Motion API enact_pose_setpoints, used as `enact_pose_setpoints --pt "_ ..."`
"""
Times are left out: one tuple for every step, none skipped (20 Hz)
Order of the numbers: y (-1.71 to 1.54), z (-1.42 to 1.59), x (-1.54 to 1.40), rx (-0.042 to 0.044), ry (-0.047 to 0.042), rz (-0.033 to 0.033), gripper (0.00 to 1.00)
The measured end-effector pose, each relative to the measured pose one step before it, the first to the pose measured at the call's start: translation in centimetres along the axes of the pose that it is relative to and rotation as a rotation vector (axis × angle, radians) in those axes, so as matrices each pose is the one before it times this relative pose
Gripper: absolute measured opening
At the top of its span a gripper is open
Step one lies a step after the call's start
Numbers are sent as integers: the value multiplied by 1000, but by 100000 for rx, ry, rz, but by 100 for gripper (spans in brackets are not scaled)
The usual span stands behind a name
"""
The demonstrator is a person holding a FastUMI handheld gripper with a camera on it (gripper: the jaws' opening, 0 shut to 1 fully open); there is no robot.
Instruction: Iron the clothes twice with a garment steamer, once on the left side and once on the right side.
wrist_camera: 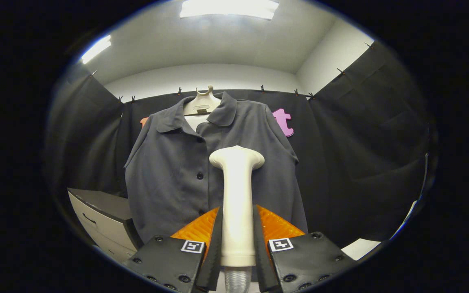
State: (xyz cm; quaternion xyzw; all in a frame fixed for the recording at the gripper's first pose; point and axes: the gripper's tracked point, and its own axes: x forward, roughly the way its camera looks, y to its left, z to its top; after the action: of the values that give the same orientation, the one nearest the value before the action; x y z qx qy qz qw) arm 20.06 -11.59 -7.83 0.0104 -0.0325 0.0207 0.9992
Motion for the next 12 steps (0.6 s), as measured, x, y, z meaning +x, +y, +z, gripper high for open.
enact_pose_setpoints --pt "73 -542 -256 -407 770 45 44" --pt "83 -553 -330 -359 850 76 44" --pt "46 -552 -337 -243 901 55 44" --pt "23 -575 -392 -315 909 16 44" --pt "23 -628 -387 -244 728 -57 44" --pt "-38 -564 -416 -245 880 -115 44" --pt "-13 -636 -384 7 686 -109 44" --pt "38 -671 -352 34 975 32 44" --pt "70 -739 -434 202 1088 1 44" --pt "-25 -712 -441 162 956 91 44" --pt "-40 -686 -438 -41 930 -21 44" --pt "-32 -644 -236 -155 920 -17 44"
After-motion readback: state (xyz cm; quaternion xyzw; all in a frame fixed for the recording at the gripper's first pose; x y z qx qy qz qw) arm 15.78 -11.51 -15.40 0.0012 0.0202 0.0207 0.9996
